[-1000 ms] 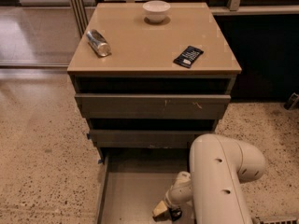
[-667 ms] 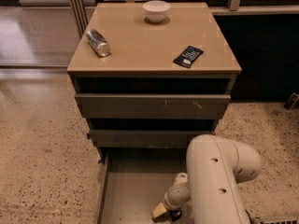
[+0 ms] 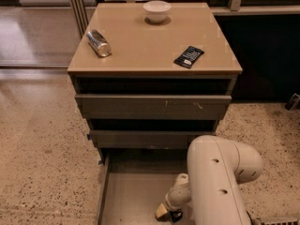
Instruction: Pick rxbar chocolate from bottom drawer and place on counter
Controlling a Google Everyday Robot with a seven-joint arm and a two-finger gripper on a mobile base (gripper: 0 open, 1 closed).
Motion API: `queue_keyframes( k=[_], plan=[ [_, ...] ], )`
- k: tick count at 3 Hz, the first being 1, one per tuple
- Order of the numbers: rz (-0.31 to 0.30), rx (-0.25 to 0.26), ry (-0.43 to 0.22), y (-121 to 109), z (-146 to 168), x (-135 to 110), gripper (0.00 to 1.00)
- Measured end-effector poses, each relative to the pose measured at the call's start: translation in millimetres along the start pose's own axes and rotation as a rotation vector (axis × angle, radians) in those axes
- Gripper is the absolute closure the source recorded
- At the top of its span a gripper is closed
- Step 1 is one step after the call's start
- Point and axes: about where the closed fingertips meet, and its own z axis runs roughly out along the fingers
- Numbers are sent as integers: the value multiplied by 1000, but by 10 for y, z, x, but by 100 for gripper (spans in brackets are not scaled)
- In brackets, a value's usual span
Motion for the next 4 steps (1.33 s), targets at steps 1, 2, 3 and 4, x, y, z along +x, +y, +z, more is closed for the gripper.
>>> queue_keyframes(
  k=[1,2,3,4],
  plan=[
    [0,0,0,0,0,0,42],
    [0,0,0,0,0,0,65],
    [0,0,0,0,0,0,88],
    [0,0,0,0,0,0,100]
  ],
)
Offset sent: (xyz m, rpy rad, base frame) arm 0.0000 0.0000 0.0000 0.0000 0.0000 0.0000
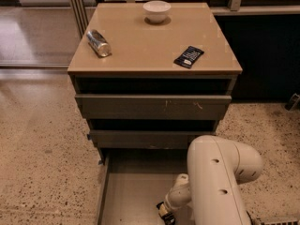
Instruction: Pick rxbar chocolate from bottom drawer and place on counter
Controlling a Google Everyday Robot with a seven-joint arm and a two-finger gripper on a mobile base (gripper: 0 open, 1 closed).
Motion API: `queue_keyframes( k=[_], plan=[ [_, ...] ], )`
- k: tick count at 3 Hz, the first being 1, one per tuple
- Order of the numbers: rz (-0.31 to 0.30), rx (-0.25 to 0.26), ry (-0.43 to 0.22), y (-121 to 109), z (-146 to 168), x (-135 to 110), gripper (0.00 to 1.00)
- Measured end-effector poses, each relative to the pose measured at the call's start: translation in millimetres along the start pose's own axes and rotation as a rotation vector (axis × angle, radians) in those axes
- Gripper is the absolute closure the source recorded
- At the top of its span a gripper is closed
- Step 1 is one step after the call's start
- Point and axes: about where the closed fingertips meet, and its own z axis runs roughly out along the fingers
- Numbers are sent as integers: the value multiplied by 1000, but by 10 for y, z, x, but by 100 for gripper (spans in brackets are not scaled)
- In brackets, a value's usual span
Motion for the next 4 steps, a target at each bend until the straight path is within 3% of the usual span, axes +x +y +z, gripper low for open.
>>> queue_keyframes(
  k=[1,2,4],
  plan=[
    [-7,-45,-51,82,-192,-50,100],
    [-40,-83,-143,187,-693,-216,100],
    [-146,-45,-240,410,-1895,-678,100]
  ],
)
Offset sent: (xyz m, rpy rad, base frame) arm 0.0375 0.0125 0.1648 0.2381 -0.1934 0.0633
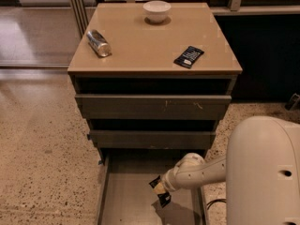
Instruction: Pick rxbar chocolate from bottom drawer and place on counter
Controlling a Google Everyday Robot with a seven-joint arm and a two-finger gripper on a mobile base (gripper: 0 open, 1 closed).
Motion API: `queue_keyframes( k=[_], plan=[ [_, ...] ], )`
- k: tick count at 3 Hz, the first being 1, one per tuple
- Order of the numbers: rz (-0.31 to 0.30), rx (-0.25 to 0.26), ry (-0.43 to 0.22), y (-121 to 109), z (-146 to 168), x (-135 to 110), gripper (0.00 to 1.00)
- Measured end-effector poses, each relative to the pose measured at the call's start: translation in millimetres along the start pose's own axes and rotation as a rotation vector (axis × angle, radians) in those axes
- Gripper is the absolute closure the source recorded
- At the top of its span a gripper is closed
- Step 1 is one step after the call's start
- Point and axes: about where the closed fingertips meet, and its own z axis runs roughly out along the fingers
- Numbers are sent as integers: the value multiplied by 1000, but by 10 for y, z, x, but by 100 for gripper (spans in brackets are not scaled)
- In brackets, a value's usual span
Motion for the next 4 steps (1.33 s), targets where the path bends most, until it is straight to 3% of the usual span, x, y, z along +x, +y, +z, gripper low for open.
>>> queue_keyframes(
  k=[1,3,4],
  plan=[
    [-74,9,-26,172,-432,-410,100],
    [6,-68,-95,192,-1029,-1097,100],
    [6,-68,-95,193,-1029,-1097,100]
  ],
)
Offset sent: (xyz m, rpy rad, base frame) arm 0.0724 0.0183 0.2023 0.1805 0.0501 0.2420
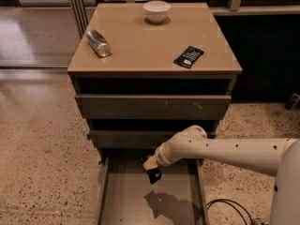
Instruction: Pick rxbar chocolate from bottom drawer and place on counter
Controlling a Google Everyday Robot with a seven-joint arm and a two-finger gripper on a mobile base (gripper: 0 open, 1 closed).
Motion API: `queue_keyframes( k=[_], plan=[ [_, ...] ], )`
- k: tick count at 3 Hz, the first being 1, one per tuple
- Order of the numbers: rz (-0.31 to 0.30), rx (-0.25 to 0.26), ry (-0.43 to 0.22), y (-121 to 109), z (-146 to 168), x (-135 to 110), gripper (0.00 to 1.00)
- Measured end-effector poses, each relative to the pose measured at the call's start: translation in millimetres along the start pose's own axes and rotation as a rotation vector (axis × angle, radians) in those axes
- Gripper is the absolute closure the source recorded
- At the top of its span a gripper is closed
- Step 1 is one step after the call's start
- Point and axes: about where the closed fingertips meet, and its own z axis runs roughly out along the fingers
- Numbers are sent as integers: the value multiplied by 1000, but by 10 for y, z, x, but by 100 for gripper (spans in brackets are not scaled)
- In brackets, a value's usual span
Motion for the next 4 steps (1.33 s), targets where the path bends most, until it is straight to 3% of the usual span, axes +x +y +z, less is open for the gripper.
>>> queue_keyframes(
  k=[1,2,4],
  plan=[
    [-16,14,9,27,-177,-113,100],
    [-46,27,-23,81,-674,-410,100],
    [-162,33,-139,448,-1928,-1131,100]
  ],
)
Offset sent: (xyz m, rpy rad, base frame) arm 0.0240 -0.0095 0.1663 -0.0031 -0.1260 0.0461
